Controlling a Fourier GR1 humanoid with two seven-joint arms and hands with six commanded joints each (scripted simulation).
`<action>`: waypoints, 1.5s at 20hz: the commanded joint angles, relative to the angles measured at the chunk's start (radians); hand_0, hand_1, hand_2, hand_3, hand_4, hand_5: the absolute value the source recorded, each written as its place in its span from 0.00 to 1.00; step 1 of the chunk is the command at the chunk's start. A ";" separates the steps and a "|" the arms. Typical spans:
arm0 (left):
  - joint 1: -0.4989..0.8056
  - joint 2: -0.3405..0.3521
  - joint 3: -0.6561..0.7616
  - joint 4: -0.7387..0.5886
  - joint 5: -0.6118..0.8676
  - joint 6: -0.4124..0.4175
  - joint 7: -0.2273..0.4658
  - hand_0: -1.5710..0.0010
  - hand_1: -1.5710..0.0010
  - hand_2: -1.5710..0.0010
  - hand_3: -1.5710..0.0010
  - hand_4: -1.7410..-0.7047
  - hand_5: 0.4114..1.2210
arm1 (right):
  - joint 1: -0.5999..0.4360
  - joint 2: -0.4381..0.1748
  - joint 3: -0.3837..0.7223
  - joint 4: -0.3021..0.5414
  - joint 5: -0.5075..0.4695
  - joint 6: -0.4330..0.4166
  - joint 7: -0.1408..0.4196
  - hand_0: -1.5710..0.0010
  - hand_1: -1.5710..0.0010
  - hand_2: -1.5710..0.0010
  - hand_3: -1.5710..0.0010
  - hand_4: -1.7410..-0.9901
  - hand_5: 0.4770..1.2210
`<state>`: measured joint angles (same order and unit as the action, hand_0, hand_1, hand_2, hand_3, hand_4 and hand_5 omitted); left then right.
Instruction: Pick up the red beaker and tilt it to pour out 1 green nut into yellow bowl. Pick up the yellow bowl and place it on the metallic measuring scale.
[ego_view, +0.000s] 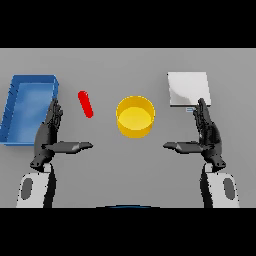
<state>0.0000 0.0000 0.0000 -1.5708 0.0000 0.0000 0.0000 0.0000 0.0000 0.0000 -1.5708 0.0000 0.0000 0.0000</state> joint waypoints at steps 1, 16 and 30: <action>-0.003 0.001 0.002 0.002 0.001 0.001 0.002 1.00 1.00 1.00 1.00 0.62 0.26 | 0.001 0.001 0.001 -0.001 0.000 -0.001 -0.001 1.00 1.00 1.00 1.00 0.82 0.25; 0.039 0.042 -0.094 -0.063 -0.164 0.026 0.030 1.00 1.00 1.00 1.00 0.63 0.25 | 0.137 -0.036 0.157 -0.145 0.276 -0.057 -0.112 1.00 1.00 1.00 1.00 0.82 0.24; -0.302 0.025 0.013 0.418 -0.171 0.081 -0.134 1.00 1.00 1.00 1.00 0.54 0.28 | 0.116 -0.026 0.137 -0.132 0.237 -0.053 -0.111 1.00 1.00 1.00 1.00 0.67 0.26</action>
<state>-0.3025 0.0246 0.0124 -1.1531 -0.1714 0.0805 -0.1313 0.1160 -0.0257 0.1372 -1.7029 0.2366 -0.0527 -0.1097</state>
